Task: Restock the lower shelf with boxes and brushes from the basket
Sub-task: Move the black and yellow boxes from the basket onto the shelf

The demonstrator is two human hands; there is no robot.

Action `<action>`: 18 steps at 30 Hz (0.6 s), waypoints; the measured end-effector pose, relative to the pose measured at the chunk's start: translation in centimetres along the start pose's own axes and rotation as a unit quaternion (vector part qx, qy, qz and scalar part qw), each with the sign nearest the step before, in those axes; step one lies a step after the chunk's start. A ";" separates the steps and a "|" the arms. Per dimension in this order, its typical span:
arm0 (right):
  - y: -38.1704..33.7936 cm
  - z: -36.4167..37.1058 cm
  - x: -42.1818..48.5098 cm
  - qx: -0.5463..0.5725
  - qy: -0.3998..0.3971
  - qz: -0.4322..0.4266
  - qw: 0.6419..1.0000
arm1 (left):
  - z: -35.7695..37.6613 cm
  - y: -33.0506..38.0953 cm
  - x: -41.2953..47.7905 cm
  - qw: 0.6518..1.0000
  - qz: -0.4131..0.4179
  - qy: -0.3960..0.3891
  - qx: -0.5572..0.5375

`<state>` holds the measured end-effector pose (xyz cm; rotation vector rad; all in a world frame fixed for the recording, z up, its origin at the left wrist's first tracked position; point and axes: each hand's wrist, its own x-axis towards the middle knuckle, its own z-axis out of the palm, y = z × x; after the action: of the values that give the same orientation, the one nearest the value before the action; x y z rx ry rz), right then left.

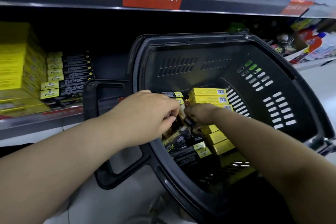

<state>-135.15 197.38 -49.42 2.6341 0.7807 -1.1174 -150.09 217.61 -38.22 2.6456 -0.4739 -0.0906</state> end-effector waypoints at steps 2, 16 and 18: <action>-0.1 -2.9 -1.5 0.059 0.034 -0.008 0.998 | 0.0 0.1 0.1 1.000 -0.005 0.000 -0.009; -5.7 -7.9 -10.4 0.563 0.084 -0.185 0.801 | -0.4 1.3 1.8 0.839 -0.203 0.015 -0.505; -5.2 -7.4 -9.5 0.579 0.079 -0.164 0.795 | -0.5 1.3 2.0 0.803 -0.236 0.029 -0.547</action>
<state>-138.83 200.62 -37.28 3.6947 0.7172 -1.9660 -148.59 216.02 -37.19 1.5325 0.2525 -0.3235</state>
